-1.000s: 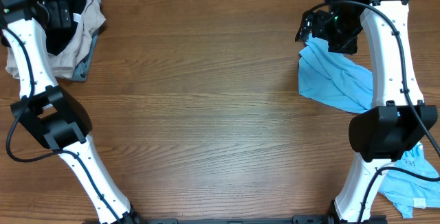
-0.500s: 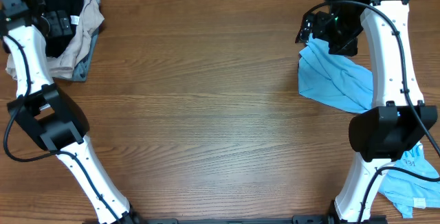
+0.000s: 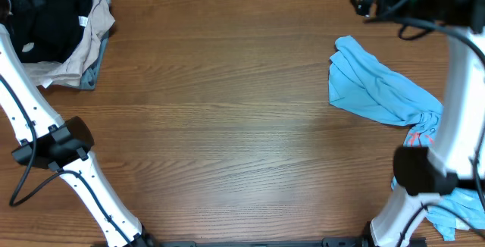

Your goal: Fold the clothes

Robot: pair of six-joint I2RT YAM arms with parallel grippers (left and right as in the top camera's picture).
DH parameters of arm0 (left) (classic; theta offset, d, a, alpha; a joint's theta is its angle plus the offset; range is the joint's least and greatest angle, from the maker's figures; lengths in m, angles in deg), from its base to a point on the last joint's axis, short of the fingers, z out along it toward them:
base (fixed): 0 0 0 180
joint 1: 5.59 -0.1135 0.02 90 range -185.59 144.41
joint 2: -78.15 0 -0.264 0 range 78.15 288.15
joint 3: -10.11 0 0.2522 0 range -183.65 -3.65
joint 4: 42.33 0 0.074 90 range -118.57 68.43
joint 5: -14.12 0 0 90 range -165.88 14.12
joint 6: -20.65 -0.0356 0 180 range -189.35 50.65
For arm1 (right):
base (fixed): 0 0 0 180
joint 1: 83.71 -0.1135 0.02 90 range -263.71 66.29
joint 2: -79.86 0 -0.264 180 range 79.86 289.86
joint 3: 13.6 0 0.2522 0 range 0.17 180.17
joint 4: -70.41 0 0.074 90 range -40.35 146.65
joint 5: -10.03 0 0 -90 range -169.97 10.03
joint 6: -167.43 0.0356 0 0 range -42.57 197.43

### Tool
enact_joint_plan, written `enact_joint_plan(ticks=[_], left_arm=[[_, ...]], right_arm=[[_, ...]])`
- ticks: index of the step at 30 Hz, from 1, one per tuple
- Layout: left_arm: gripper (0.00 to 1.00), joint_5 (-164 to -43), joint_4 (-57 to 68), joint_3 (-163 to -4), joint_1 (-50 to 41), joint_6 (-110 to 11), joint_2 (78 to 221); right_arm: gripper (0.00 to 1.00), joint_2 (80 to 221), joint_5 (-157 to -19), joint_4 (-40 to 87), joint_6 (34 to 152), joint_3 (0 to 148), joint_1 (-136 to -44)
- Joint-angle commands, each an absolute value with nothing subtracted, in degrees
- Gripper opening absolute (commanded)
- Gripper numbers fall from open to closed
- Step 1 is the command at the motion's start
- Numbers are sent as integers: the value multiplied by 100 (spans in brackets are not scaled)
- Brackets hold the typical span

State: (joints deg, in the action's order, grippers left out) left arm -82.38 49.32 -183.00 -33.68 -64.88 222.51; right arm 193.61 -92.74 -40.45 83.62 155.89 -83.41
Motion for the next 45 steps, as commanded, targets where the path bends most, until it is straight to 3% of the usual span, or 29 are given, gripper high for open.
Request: enact_joint_plan(ticks=[1,17,31,36,45], left_arm=[[100,-8334,5295,-18365,-3292,-5994,22150],[100,-8334,5406,-18293,-3266,-5992,22150],[100,-8334,5404,-18293,-3266,-5994,22150],[100,-8334,5406,-18293,-3266,-5994,22150],[100,-8334,5406,-18293,-3266,-5994,22150]], right_arm=[[100,18308,-8944,-4039,8292,15822,-8326],[100,15766,-8837,-4039,8297,15807,-8326],[100,15558,-8533,-4023,8297,15538,-8324],[100,15291,-8614,-2869,8338,13910,-8326],[100,13149,-9226,1836,8338,7978,-8326]])
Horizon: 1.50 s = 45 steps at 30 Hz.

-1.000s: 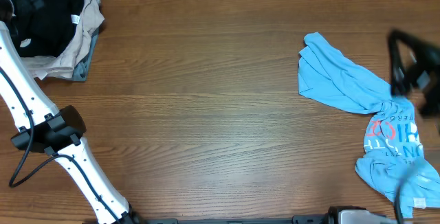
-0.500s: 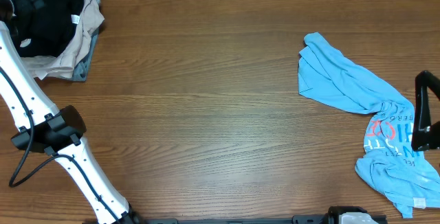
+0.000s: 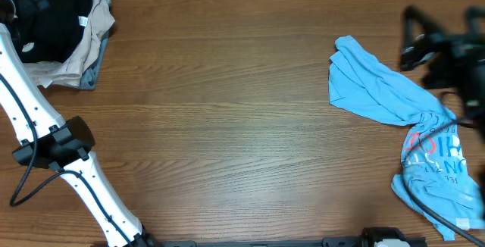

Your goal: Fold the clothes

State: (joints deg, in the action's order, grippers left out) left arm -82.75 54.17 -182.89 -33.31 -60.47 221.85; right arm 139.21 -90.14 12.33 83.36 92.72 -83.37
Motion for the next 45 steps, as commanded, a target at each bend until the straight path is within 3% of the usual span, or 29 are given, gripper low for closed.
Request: enact_joint_plan(ticks=[1,7,14,27,32,45], left_arm=[[100,-8334,5404,-18293,-3266,-5994,22150],[100,-8334,5404,-18293,-3266,-5994,22150],[100,-8334,5406,-18293,-3266,-5994,22150],[100,-8334,5404,-18293,-3266,-5994,22150],[100,-8334,5406,-18293,-3266,-5994,22150],[100,-8334,5406,-18293,-3266,-5994,22150]], right_arm=[[100,12845,-9226,2328,8338,7283,-8326],[100,10913,-9195,4778,8338,3510,-8326],[100,9202,-8750,5959,8338,1255,-8326],[100,8249,-8634,5878,8338,55,-8324],[100,8083,-8645,5268,8338,61,-8326],[100,8002,-8642,5259,8338,61,-8333]])
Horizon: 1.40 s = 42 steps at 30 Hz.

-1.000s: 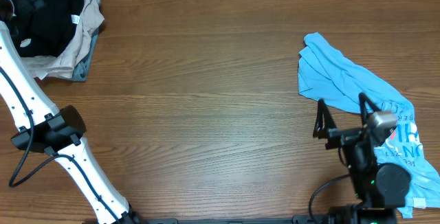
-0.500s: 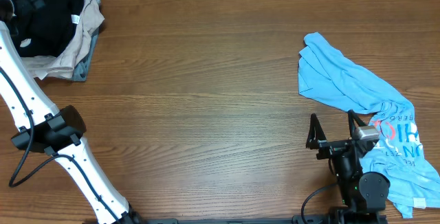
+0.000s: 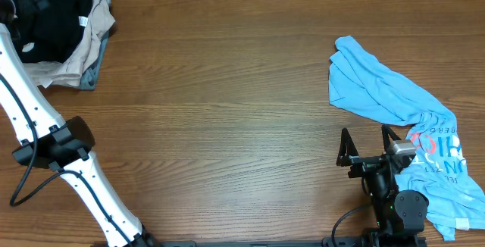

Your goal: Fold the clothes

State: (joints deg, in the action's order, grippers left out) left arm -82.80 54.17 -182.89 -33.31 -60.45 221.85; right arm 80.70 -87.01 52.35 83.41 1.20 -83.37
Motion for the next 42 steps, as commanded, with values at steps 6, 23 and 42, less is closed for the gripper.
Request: enact_joint_plan(ticks=[6,23,42], left_arm=[[100,-8334,5404,-18293,-3266,-5992,22150],[100,-8319,5406,-18293,-3250,-5994,22128],[100,-8317,5393,-13106,-2321,-5992,17119]], right_arm=[[100,8002,-8642,5259,8338,61,-8333],[100,8002,-8642,5259,8338,61,-8333],[100,8002,-8642,5259,8338,61,-8333]])
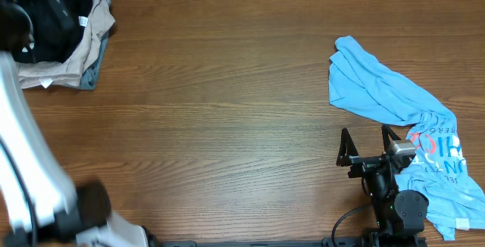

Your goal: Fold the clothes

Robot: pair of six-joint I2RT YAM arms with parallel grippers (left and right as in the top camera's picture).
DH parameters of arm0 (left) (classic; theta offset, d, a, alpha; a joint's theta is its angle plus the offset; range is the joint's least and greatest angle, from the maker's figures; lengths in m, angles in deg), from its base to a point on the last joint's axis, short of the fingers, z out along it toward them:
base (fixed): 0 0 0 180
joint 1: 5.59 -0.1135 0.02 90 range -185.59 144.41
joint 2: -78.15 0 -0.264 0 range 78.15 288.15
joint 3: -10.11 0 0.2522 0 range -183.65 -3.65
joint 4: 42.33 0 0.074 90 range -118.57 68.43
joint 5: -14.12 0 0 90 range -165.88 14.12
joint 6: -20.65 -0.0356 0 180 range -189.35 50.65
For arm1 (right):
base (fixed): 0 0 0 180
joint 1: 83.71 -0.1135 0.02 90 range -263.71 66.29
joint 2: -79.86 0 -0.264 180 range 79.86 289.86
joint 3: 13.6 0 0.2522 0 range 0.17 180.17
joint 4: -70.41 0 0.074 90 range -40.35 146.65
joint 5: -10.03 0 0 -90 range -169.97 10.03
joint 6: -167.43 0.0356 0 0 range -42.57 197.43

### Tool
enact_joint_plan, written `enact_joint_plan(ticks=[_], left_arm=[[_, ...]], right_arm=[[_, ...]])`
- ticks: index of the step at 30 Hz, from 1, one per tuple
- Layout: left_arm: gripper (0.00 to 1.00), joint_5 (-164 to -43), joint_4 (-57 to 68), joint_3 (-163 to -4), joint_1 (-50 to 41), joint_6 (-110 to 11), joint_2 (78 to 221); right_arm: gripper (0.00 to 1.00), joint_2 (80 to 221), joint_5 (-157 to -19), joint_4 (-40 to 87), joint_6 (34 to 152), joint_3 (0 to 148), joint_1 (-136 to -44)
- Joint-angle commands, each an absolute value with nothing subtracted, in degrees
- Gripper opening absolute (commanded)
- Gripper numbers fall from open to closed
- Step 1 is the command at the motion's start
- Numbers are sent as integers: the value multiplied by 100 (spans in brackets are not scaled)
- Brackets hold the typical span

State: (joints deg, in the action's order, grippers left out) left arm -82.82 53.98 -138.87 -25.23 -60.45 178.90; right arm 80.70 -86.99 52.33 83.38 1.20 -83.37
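A crumpled light blue T-shirt [383,92] with red print lies on the right of the table, its lower part reaching the front right corner. My right gripper [366,147] stands open next to that lower part, fingers pointing up and holding nothing. A pile of black, beige and grey clothes [72,35] lies at the far left corner. My left arm [23,133] is smeared by motion along the left edge. Its gripper end is a dark blur by the pile, so its state does not show.
The wooden table [227,110] fills the view, with its far edge along the top. The right arm's base [402,209] sits at the front edge beside the shirt.
The left arm has moved and is now blurred, with its elbow lower, near the front left corner. The right arm, the blue shirt and the pile look unchanged.
My right arm first reached over the shirt to the far right corner. Then its gripper was at the right edge, and the shirt's printed lower part lay uncovered. By the last moment it was folded at the front, open beside the shirt. The left arm held still until now.
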Motion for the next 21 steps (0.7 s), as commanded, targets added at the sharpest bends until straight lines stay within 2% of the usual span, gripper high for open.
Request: enact_joint_plan(ticks=[1,10,15,17,21], left_arm=[[100,-8317,5393,-12822,-2249,-5992,16856],[100,-8319,5433,-10287,-2077,-5992,14485],[100,-8315,5332,-8313,-2079,-5977,13176],[100,-8299,4810,-7557,-2077,-5774,12666],[100,-8675,2451,-5907,-1930,-5876,11633]], right_arm=[[100,8002,-8642,5259,8338,61,-8333],[100,8002,-8642,5259,8338,61,-8333],[100,8002,-8642,5259,8338,61,-8333],[100,8002,-8642,5259,8338,61,-8333],[100,8002,-8642,5259,8338,61,-8333]])
